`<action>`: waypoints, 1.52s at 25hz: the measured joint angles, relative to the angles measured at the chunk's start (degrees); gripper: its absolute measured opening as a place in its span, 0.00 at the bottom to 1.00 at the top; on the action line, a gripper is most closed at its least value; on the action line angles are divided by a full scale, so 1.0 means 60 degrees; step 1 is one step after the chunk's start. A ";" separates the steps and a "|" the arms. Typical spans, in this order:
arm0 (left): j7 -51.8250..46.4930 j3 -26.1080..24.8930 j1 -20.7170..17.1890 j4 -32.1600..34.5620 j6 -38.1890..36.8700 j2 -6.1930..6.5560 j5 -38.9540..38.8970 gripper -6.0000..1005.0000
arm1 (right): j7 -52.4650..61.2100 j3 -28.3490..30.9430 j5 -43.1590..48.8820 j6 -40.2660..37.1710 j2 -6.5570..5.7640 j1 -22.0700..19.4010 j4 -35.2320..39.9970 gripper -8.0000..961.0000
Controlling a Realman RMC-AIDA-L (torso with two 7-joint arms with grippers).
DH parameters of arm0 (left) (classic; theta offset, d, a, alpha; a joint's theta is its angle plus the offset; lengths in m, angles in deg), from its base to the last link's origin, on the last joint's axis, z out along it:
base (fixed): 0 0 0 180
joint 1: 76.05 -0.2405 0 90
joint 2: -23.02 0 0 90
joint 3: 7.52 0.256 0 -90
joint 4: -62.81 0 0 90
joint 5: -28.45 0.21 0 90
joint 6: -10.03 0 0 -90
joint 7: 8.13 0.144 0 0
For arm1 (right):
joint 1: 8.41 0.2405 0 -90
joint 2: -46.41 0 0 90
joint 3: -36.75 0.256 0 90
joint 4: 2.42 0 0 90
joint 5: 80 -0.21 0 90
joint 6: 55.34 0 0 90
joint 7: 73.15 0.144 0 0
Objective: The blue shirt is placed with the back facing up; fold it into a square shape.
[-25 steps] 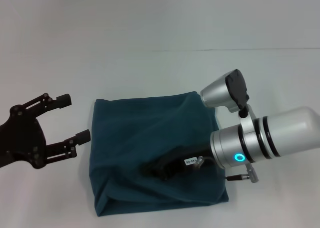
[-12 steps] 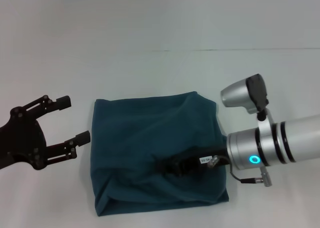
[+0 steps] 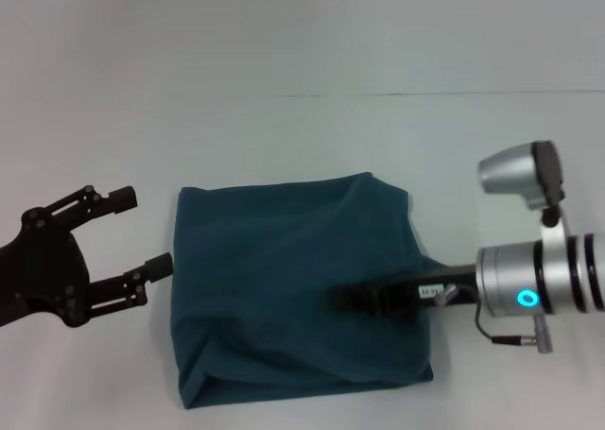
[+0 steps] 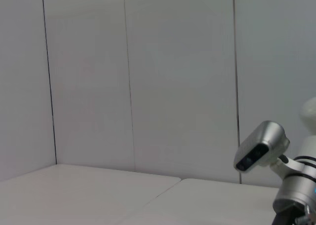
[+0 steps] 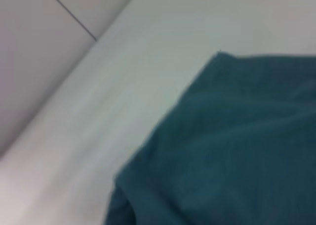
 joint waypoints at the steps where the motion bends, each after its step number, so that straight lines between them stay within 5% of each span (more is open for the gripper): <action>1: -0.0013 -0.0009 -0.0001 -0.0001 -0.0017 -0.0001 -0.0010 0.86 | -0.0003 0.0138 0.0001 -0.0140 0.0044 -0.0164 0.0313 0.03; 8: -0.0059 0.0000 0.0040 0.0009 -0.0061 -0.0002 0.0001 0.86 | -0.0067 0.0898 -0.0102 -0.0488 0.0313 -0.0873 0.2093 0.03; 21: -0.0060 0.0005 0.0115 -0.0121 -0.0048 -0.0002 -0.0007 0.86 | -0.0095 0.0790 0.1019 0.1109 0.0332 0.0935 -0.0596 0.03; 28: -0.0014 0.0124 0.0117 -0.0312 0.0011 -0.0002 -0.0022 0.86 | -0.0042 0.0863 0.1051 0.1001 0.0273 0.0581 -0.0488 0.03; 38: -0.0059 0.0136 0.0113 -0.0370 -0.0079 -0.0002 -0.0049 0.86 | -0.0080 0.1059 0.0454 -0.0051 0.0282 -0.0073 0.1391 0.03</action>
